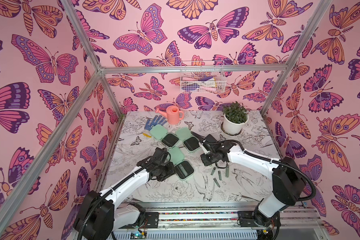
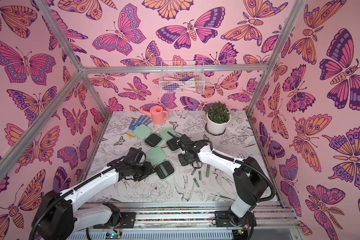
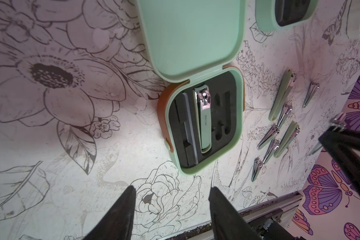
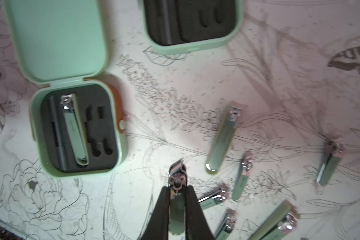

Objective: Organize nail clipper sets
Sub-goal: Place the nail clipper in the storage box.

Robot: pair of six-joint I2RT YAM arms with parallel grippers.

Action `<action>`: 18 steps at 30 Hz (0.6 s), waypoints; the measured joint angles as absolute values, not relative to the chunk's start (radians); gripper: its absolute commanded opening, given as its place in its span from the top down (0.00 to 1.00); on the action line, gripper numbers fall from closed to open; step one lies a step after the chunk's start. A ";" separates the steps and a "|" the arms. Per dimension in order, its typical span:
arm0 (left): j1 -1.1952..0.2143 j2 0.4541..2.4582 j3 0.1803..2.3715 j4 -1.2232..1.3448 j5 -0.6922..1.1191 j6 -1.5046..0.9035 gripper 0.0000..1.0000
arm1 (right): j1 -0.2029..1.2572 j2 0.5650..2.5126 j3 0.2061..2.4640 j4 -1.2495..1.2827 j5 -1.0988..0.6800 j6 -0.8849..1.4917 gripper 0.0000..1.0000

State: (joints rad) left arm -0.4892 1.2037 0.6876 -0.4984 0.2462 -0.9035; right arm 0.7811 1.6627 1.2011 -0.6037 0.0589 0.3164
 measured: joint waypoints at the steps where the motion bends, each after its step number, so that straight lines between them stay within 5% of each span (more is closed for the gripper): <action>1: -0.488 1.201 0.685 -0.498 0.245 -0.904 0.42 | 0.808 1.679 1.211 -0.595 0.058 0.319 0.87; 18: -0.437 1.149 0.642 -0.498 0.248 -0.907 0.42 | 0.933 1.908 1.340 -0.490 0.024 0.331 0.88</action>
